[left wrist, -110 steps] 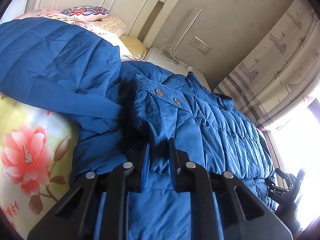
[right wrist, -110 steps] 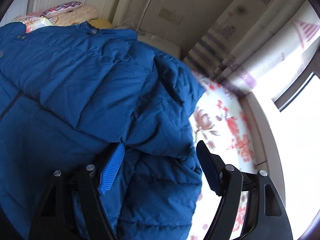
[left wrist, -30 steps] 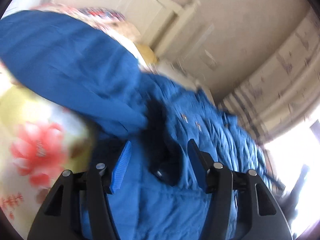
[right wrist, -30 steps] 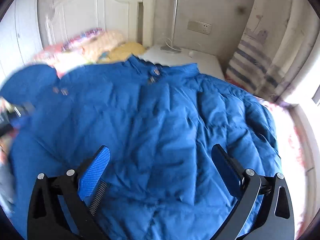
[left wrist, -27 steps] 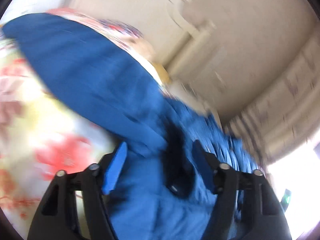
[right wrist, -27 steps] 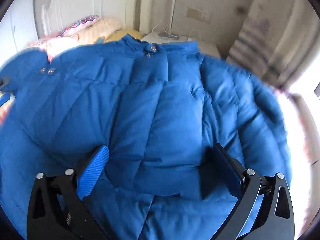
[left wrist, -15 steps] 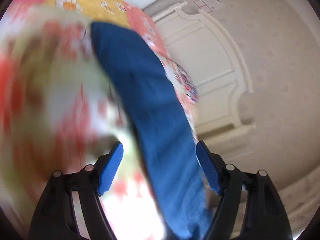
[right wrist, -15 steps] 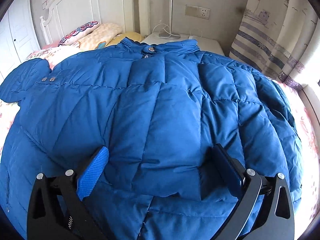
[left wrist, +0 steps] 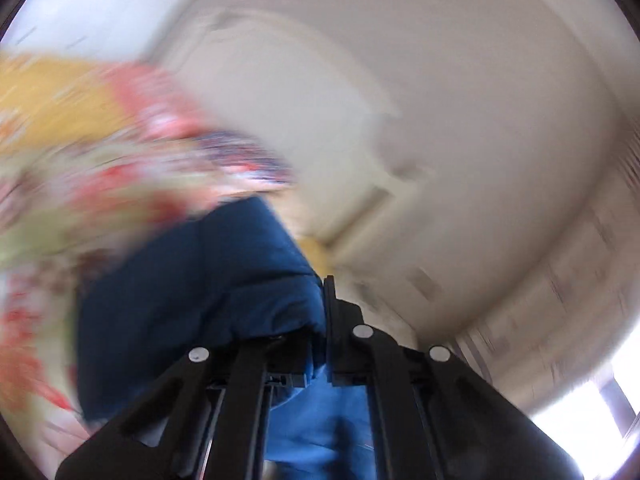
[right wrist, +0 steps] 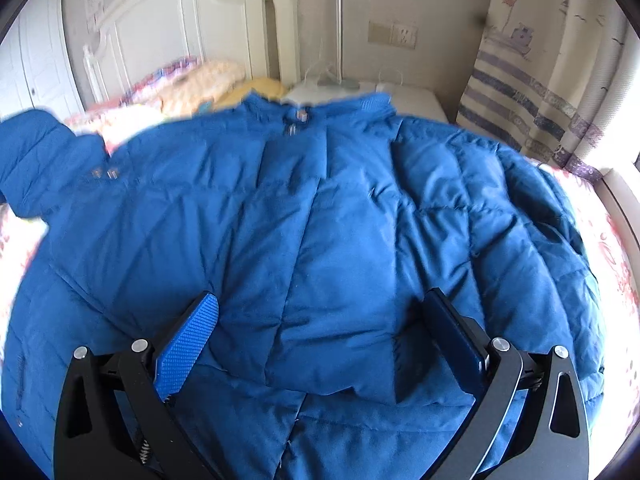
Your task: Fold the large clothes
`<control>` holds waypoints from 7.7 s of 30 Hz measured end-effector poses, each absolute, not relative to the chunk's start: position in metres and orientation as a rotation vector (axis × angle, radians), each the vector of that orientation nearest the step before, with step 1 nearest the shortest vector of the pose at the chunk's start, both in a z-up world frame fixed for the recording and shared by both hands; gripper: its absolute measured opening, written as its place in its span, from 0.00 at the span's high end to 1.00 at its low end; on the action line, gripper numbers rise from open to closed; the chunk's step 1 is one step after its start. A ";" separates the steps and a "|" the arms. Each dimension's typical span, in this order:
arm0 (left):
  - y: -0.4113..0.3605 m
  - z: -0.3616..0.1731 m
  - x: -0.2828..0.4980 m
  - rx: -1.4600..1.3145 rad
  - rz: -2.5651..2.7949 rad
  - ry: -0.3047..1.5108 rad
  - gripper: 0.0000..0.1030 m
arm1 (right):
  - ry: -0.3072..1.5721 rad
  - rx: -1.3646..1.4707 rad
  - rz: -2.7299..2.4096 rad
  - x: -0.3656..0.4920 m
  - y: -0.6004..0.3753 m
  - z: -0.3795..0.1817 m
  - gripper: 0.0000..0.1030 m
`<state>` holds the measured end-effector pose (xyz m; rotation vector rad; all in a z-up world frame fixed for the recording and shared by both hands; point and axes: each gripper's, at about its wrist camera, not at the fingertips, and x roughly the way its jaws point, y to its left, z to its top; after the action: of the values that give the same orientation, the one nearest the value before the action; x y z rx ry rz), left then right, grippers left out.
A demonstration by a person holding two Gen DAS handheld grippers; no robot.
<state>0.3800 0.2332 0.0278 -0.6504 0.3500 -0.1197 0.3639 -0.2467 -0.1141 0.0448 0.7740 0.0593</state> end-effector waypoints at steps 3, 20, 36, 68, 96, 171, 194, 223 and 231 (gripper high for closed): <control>0.151 0.049 0.382 -0.535 -0.316 0.378 0.96 | 0.584 0.164 0.013 0.340 -0.267 -0.094 0.16; -0.147 -0.100 0.347 0.257 -0.552 0.764 0.23 | 0.262 0.515 -0.153 0.284 -0.343 -0.078 0.12; 0.140 -0.113 0.366 -0.694 0.061 0.633 0.29 | 0.336 0.345 -0.089 0.300 -0.314 -0.077 0.12; 0.121 -0.100 0.369 -0.483 0.121 0.619 0.19 | 0.537 0.690 -0.009 0.292 -0.385 -0.066 0.67; 0.080 -0.082 0.363 -0.335 -0.053 0.549 0.12 | 0.533 0.544 -0.022 0.250 -0.368 -0.068 0.82; -0.009 -0.078 0.469 -0.031 -0.039 0.858 0.04 | 0.789 0.045 -0.071 0.301 -0.302 -0.086 0.23; -0.020 -0.123 0.364 0.024 -0.130 0.927 0.02 | 0.718 0.150 -0.025 0.261 -0.302 -0.065 0.22; 0.012 -0.108 0.287 0.003 -0.136 0.884 0.02 | 0.797 0.149 -0.083 0.158 -0.320 -0.072 0.11; 0.020 -0.123 0.276 0.046 -0.121 0.951 0.02 | 0.895 -0.196 0.029 0.129 -0.234 -0.097 0.06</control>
<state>0.2756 0.0197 -0.1233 0.0464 0.9507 -0.1208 0.1293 -0.2340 -0.0973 -0.1956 0.8951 0.0290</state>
